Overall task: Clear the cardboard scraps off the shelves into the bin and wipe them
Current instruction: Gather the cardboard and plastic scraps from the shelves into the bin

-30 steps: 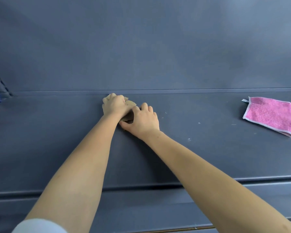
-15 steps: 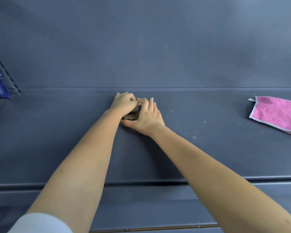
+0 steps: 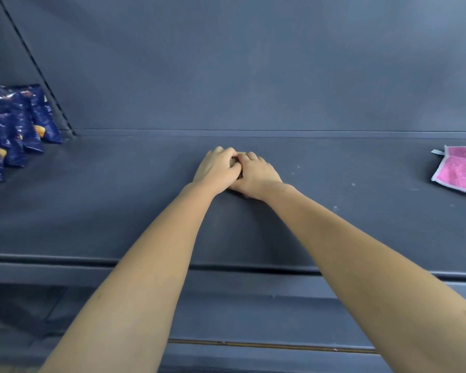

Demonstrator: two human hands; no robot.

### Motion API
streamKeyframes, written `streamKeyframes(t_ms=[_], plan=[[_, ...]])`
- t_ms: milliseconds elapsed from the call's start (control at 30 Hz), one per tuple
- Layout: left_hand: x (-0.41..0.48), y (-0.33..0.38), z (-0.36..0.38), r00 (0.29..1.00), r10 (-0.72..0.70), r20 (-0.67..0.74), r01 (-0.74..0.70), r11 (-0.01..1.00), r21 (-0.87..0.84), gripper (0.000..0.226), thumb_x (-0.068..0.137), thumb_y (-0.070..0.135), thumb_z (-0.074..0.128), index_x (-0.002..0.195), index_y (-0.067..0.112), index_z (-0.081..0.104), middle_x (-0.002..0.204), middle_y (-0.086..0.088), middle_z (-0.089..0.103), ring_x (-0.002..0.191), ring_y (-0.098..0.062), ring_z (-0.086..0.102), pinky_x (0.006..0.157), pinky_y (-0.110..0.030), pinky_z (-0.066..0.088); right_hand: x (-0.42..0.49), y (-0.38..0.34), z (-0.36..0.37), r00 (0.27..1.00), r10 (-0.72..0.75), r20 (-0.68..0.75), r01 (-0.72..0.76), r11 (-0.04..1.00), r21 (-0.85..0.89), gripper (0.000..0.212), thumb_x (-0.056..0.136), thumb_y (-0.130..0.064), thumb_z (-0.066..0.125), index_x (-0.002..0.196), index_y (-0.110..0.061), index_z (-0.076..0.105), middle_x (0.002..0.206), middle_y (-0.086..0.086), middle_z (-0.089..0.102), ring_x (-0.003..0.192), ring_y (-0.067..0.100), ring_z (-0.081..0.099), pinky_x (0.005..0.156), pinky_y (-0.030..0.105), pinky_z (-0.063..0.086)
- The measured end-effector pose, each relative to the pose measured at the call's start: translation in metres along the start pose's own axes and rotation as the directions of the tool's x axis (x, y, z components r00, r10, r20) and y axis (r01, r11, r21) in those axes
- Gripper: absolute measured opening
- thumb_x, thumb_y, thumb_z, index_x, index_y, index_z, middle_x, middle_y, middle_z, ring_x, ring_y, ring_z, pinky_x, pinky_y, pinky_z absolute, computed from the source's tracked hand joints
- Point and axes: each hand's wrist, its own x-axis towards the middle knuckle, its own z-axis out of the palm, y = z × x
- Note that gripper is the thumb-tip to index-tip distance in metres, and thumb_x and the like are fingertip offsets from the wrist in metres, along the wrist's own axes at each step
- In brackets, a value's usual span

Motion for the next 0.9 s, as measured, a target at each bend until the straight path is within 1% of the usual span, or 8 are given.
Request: streamKeyframes(t_ms=[167,300,467,500,567,633,733,900], plan=[[-0.017,-0.001,-0.003,0.999,-0.045,-0.020,0.044,0.998,-0.033,0.035,0.093,0.025,0.041,0.123,0.010,0.050,0.128,-0.011,0.051,0.121,-0.027,0.043,0.092,-0.036,0.038,-0.019,-0.015,0.005,0.995,0.015,-0.101,-0.026,0.993,-0.115,0.054,0.088,-0.037,0.049,0.134,-0.010,0.043,0.134,0.009,0.046,0.124,0.027,0.040,0.101,0.034,0.032],[-0.036,-0.002,-0.008,0.997,-0.076,0.015,0.077,0.989,-0.126,0.028,0.091,0.024,0.042,0.109,0.007,0.057,0.121,-0.011,0.047,0.118,-0.027,0.041,0.092,-0.036,0.038,-0.037,-0.026,0.008,0.987,0.034,-0.159,-0.054,0.991,-0.123,0.045,0.087,-0.033,0.051,0.126,-0.011,0.050,0.125,0.009,0.053,0.118,0.028,0.043,0.094,0.034,0.038],[-0.061,-0.002,-0.017,0.995,-0.057,0.083,0.082,0.935,-0.345,0.031,0.083,0.023,0.048,0.110,0.018,0.062,0.143,-0.004,0.036,0.136,-0.020,0.027,0.104,-0.033,0.033,-0.064,-0.038,0.009,0.977,0.012,-0.214,-0.031,0.996,-0.085,0.033,0.084,-0.034,0.055,0.110,-0.014,0.060,0.107,0.004,0.060,0.112,0.022,0.048,0.074,0.029,0.039],[-0.066,-0.001,-0.020,0.994,-0.053,0.100,0.092,0.894,-0.438,0.027,0.079,0.025,0.049,0.101,0.025,0.065,0.136,-0.006,0.044,0.132,-0.021,0.035,0.101,-0.035,0.037,-0.069,-0.040,0.008,0.973,0.012,-0.231,-0.031,0.996,-0.079,0.030,0.083,-0.033,0.055,0.106,-0.014,0.061,0.104,0.004,0.061,0.109,0.021,0.051,0.071,0.028,0.037],[-0.076,0.002,-0.025,0.990,-0.048,0.133,0.111,0.851,-0.514,0.014,0.080,0.020,0.049,0.084,0.027,0.060,0.091,-0.005,0.060,0.093,-0.022,0.055,0.079,-0.030,0.042,-0.078,-0.044,0.006,0.967,0.028,-0.253,-0.045,0.997,-0.059,0.027,0.081,-0.032,0.057,0.100,-0.014,0.063,0.100,0.004,0.062,0.102,0.022,0.056,0.069,0.026,0.036],[-0.082,0.004,-0.030,0.986,-0.041,0.161,0.117,0.860,-0.496,0.012,0.083,0.014,0.048,0.084,0.019,0.058,0.066,0.003,0.052,0.068,-0.015,0.049,0.068,-0.027,0.038,-0.087,-0.048,0.004,0.965,0.050,-0.256,-0.066,0.996,-0.056,0.025,0.080,-0.031,0.057,0.095,-0.012,0.064,0.098,0.006,0.064,0.096,0.025,0.058,0.068,0.026,0.035],[-0.091,0.007,-0.033,0.988,-0.039,0.148,0.108,0.863,-0.493,0.016,0.082,0.010,0.048,0.069,0.014,0.056,0.059,0.004,0.049,0.060,-0.012,0.045,0.060,-0.024,0.035,-0.098,-0.054,0.004,0.962,0.068,-0.266,-0.091,0.993,-0.075,0.025,0.081,-0.030,0.056,0.091,-0.009,0.064,0.097,0.008,0.065,0.091,0.027,0.059,0.066,0.027,0.034],[-0.108,0.009,-0.037,0.994,-0.026,0.108,0.082,0.828,-0.555,0.027,0.076,0.012,0.053,0.050,0.016,0.048,0.055,0.002,0.046,0.059,-0.013,0.044,0.067,-0.029,0.037,-0.115,-0.063,0.002,0.954,0.072,-0.291,-0.110,0.987,-0.120,0.029,0.084,-0.033,0.055,0.094,-0.007,0.064,0.100,0.008,0.065,0.096,0.028,0.059,0.069,0.026,0.035]])
